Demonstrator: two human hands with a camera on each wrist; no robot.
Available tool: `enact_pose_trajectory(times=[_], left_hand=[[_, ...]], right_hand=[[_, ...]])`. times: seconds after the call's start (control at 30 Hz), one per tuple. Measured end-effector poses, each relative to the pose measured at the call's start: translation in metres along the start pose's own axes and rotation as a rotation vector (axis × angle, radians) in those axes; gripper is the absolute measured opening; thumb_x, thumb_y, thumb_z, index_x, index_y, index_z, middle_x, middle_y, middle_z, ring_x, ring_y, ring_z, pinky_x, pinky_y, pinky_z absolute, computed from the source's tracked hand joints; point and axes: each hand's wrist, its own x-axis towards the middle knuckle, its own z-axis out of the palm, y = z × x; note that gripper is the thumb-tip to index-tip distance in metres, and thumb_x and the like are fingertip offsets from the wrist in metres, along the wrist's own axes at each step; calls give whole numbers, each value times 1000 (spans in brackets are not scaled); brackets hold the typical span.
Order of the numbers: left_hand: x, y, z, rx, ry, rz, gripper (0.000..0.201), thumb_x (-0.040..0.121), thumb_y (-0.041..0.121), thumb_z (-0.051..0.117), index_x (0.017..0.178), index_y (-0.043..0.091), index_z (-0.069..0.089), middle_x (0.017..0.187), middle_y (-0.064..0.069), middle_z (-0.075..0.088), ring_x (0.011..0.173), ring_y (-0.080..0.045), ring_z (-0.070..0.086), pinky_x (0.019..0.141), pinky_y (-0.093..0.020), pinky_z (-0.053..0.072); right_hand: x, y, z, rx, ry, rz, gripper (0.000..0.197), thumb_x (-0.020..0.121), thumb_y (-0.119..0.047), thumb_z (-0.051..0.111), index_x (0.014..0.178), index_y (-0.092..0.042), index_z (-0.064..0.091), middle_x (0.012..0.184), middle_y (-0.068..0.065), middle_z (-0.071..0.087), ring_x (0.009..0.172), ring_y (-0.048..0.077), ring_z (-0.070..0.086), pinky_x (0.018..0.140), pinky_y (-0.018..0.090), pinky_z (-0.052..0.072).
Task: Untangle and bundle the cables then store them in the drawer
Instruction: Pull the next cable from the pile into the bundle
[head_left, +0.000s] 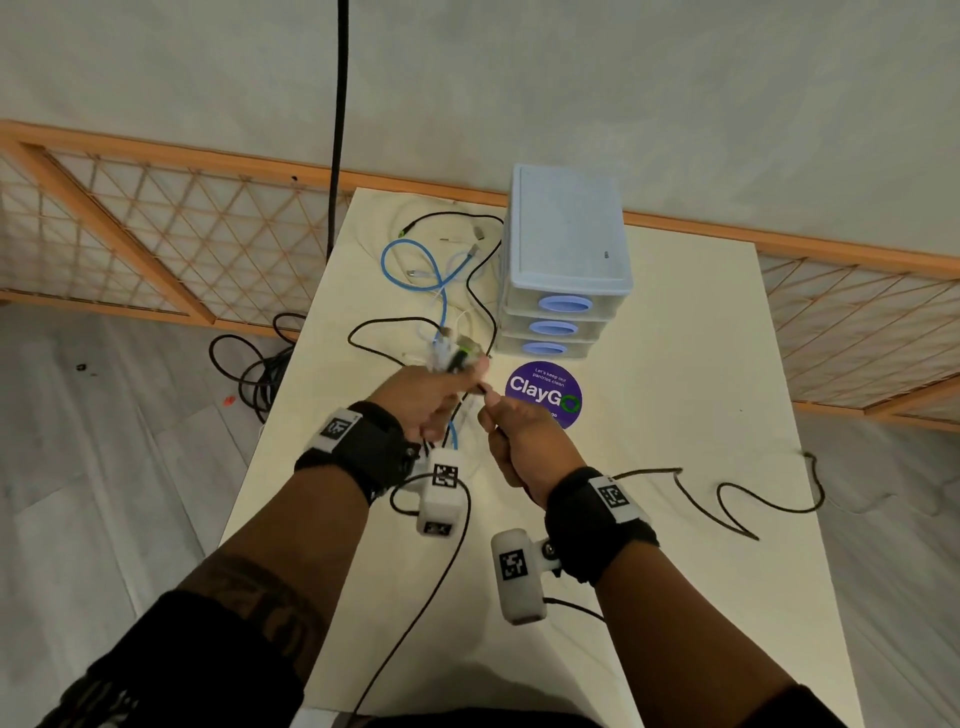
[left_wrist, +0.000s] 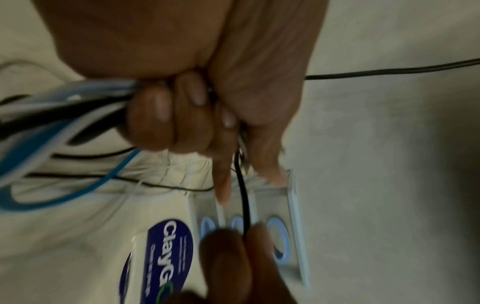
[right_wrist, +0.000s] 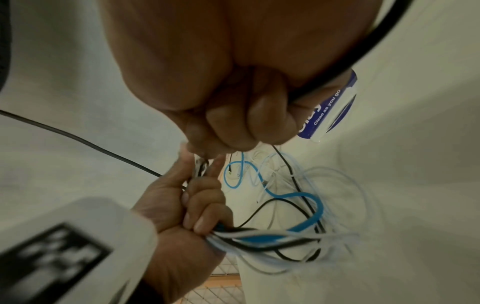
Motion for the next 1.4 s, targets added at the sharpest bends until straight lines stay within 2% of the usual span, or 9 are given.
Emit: enact_pose_trajectory(times=[0.13, 0.43, 0.6, 0.7, 0.83, 1.0, 1.13, 1.23, 1.4], left_hand=[[-4, -4, 15, 48, 37, 58, 27, 88, 28, 83, 80, 9, 66, 46, 6, 38, 40, -12, 28, 40, -22, 25], [22, 0, -4, -169, 568, 36, 46, 86, 45, 82, 100, 1, 78, 52, 1, 42, 35, -14, 34, 36, -20, 32], [11, -5, -13, -145, 176, -10, 51, 91, 40, 78, 119, -2, 73, 51, 6, 32, 38, -10, 25, 38, -23, 25], [-10, -6, 7, 27, -87, -38, 39, 87, 43, 81, 78, 7, 69, 52, 4, 27, 44, -13, 20, 42, -25, 20], [-8, -11, 15, 29, -18, 20, 36, 87, 36, 83, 90, 0, 80, 58, -9, 50, 45, -14, 28, 42, -24, 22], [12, 2, -2, -138, 379, 59, 17, 92, 29, 77, 92, 12, 80, 50, 5, 38, 43, -14, 26, 35, -19, 24], [10, -2, -16, -122, 153, 31, 35, 95, 34, 75, 109, 2, 75, 51, 8, 28, 41, -11, 21, 38, -23, 22], [-6, -7, -3, -14, -37, 32, 29, 91, 33, 79, 98, 5, 76, 51, 7, 26, 43, -11, 20, 41, -25, 19], [-3, -10, 7, -58, 160, 66, 27, 89, 23, 81, 97, -1, 73, 46, 7, 35, 43, -12, 26, 41, -24, 22]], right_hand=[[0, 1, 3, 25, 25, 25, 38, 105, -43, 43, 82, -16, 56, 51, -2, 36, 44, 13, 24, 43, 23, 19], [-11, -4, 2, -63, -88, 61, 34, 104, -31, 42, 76, -16, 53, 52, -3, 36, 45, 12, 25, 40, 20, 22], [-10, 5, -1, -89, -53, 2, 39, 106, -39, 41, 77, -16, 53, 49, -4, 35, 43, 13, 24, 41, 19, 22], [-4, 4, 0, -135, -18, -51, 40, 106, -41, 40, 81, -15, 58, 46, -4, 40, 39, 13, 27, 41, 19, 24], [-2, 6, 4, -186, 3, -35, 48, 105, -50, 36, 89, -15, 63, 45, -3, 42, 37, 13, 29, 41, 21, 26], [-12, 3, 6, -55, -59, 14, 39, 107, -33, 40, 79, -14, 62, 48, -1, 34, 42, 14, 22, 43, 22, 18], [-12, 4, 1, -128, -13, -66, 39, 107, -35, 38, 83, -16, 62, 45, -4, 38, 39, 11, 27, 41, 21, 24], [-6, 4, 1, -166, 44, -82, 40, 106, -40, 39, 90, -15, 66, 43, -6, 41, 37, 12, 28, 42, 21, 27], [-4, 5, 3, -197, 39, -60, 44, 106, -44, 37, 95, -18, 70, 42, -6, 39, 35, 12, 28, 41, 21, 28]])
